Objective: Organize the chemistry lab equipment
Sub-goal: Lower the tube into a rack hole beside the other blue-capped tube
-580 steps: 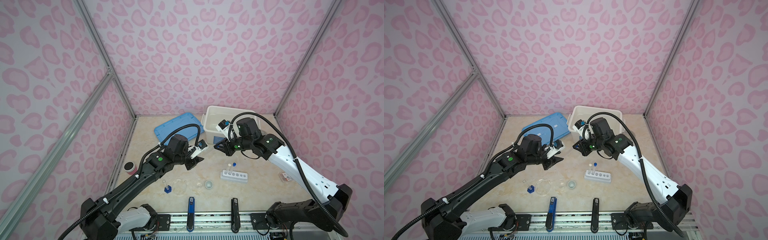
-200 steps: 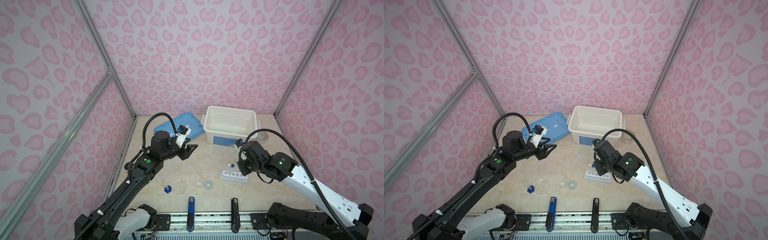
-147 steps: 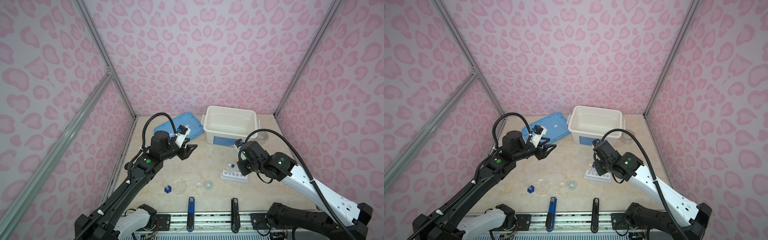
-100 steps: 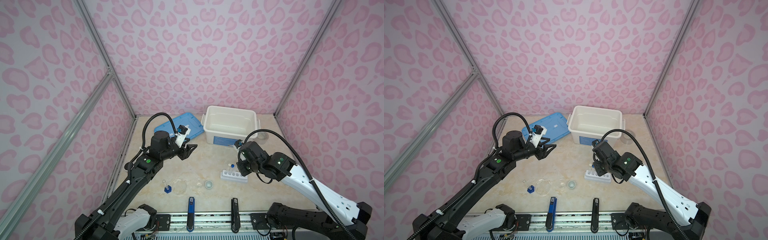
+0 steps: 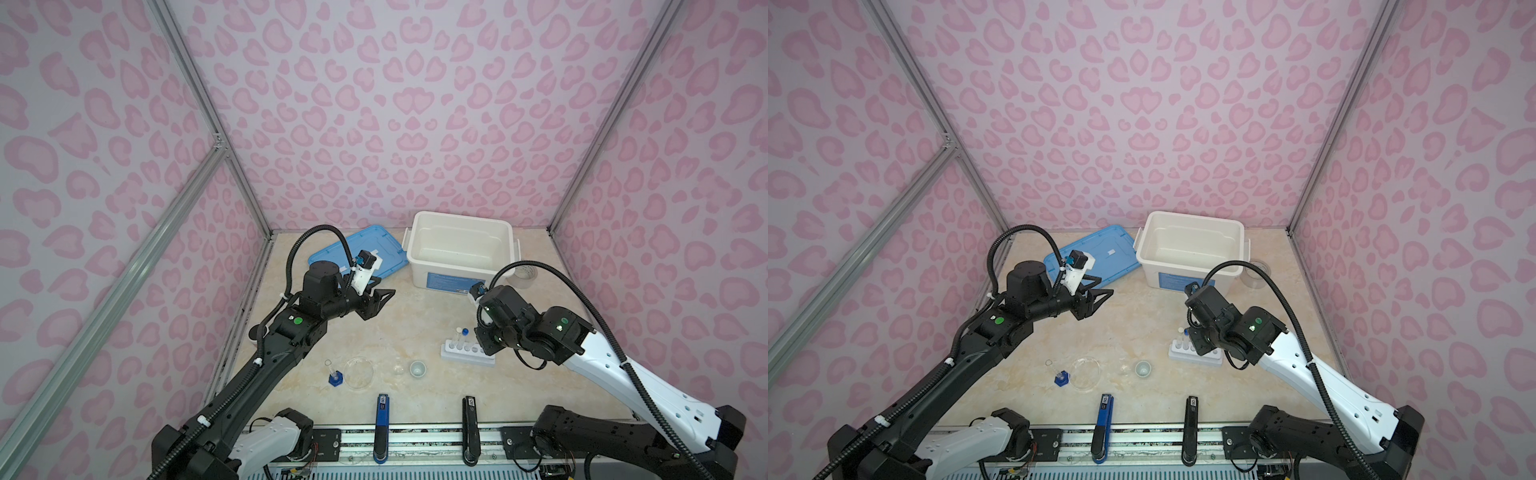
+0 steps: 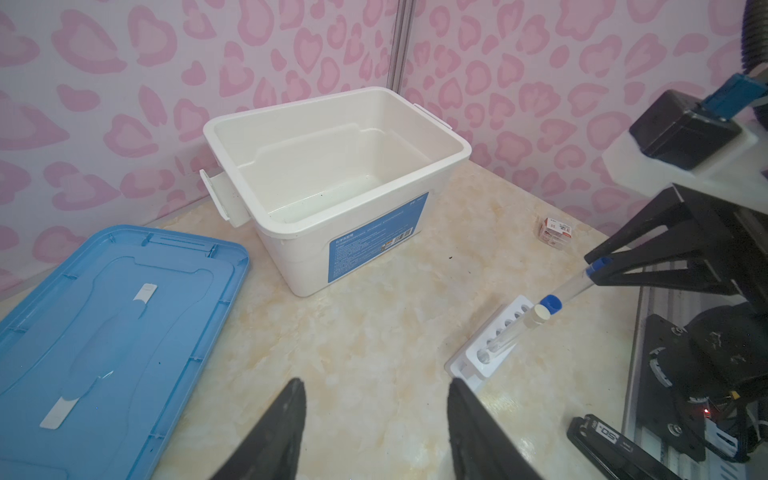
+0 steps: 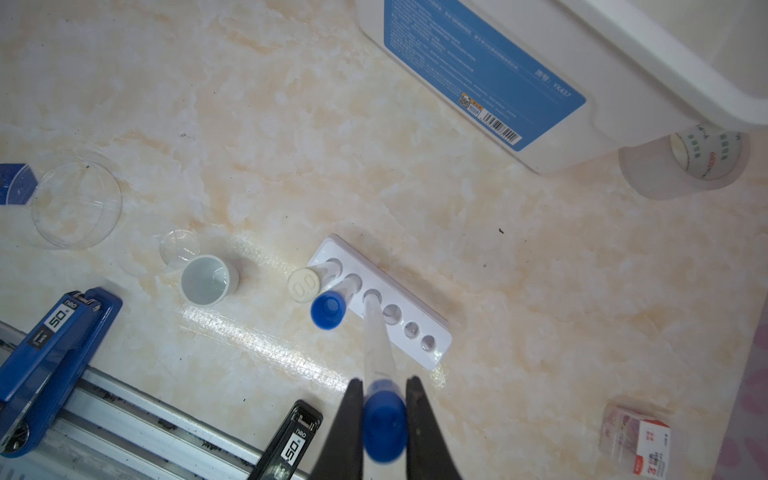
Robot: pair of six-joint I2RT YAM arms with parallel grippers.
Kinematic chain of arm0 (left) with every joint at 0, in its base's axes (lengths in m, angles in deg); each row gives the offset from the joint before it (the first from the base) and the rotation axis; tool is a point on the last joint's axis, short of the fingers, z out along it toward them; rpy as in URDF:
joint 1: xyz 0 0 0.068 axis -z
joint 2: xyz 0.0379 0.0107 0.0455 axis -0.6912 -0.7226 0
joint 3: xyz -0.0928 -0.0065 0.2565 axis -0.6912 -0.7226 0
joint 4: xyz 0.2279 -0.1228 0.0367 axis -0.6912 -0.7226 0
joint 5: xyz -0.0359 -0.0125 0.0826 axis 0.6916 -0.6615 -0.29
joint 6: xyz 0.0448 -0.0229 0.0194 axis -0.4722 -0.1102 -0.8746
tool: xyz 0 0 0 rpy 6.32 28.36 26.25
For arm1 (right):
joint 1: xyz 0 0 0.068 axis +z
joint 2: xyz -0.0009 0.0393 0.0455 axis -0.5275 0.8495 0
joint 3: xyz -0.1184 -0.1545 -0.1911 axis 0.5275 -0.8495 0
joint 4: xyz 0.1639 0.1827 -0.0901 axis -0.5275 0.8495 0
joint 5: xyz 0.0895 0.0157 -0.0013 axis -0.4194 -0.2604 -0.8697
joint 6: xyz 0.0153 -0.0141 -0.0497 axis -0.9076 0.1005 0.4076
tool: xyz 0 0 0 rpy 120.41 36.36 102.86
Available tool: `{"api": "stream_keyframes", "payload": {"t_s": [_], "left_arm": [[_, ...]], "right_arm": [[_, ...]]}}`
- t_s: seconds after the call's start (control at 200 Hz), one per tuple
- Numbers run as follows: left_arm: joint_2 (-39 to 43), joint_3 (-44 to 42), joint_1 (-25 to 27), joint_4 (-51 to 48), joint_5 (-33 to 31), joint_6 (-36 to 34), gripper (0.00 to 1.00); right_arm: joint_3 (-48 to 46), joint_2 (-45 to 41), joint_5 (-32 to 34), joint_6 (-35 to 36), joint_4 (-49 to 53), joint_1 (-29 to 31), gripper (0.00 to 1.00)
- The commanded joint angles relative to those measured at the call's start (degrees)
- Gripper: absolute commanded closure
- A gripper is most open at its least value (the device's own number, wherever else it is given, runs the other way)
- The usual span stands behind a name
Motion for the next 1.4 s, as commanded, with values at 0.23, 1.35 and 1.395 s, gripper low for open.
{"api": "stream_keyframes", "payload": {"t_s": [0.23,1.35,1.395], "left_arm": [[0.08,-0.16,-0.16,1.58,0.61,-0.37,0.43],[-1.33,-0.25,-0.53,1.55,0.87,-0.82,0.43],[-1.33,-0.25,-0.57,1.51,0.84,-0.82,0.43]], "right_arm": [[-1.7,1.1,1.17,0.21,-1.96,-0.04,0.85],[-5.83,5.44,0.93,1.54,-7.73,-1.26,0.82],[-5.74,5.44,0.78,1.55,-7.73,-1.2,0.82]]}}
